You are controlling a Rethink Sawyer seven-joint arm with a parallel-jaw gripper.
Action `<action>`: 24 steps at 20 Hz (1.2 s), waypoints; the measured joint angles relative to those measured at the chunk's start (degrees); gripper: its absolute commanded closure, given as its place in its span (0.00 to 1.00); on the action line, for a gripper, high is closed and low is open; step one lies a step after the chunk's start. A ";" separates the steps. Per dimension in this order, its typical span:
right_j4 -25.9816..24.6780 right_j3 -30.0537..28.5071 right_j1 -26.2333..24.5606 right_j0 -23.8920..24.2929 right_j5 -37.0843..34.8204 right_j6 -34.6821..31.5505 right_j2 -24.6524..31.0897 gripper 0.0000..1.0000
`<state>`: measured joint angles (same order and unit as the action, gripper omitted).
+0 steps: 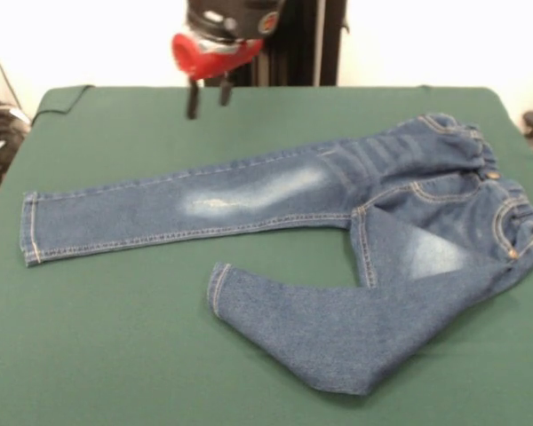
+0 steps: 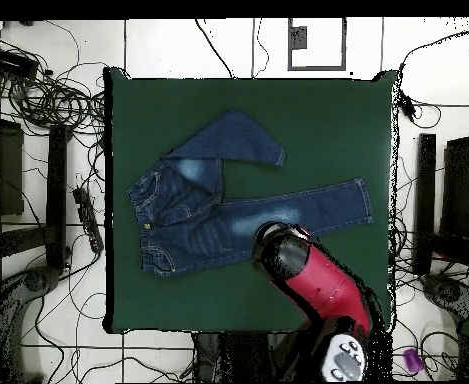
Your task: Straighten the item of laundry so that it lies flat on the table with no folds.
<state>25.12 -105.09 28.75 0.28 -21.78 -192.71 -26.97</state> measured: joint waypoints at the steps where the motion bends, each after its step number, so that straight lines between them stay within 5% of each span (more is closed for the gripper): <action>1: -0.85 0.46 -0.03 0.87 0.74 0.00 0.30 0.00; 9: -8.54 4.87 -0.03 9.13 6.97 0.00 6.56 0.00; 24: -21.73 9.20 -0.67 25.67 10.37 0.01 27.34 0.00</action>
<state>3.39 -95.89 28.09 25.95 -11.41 -192.70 0.37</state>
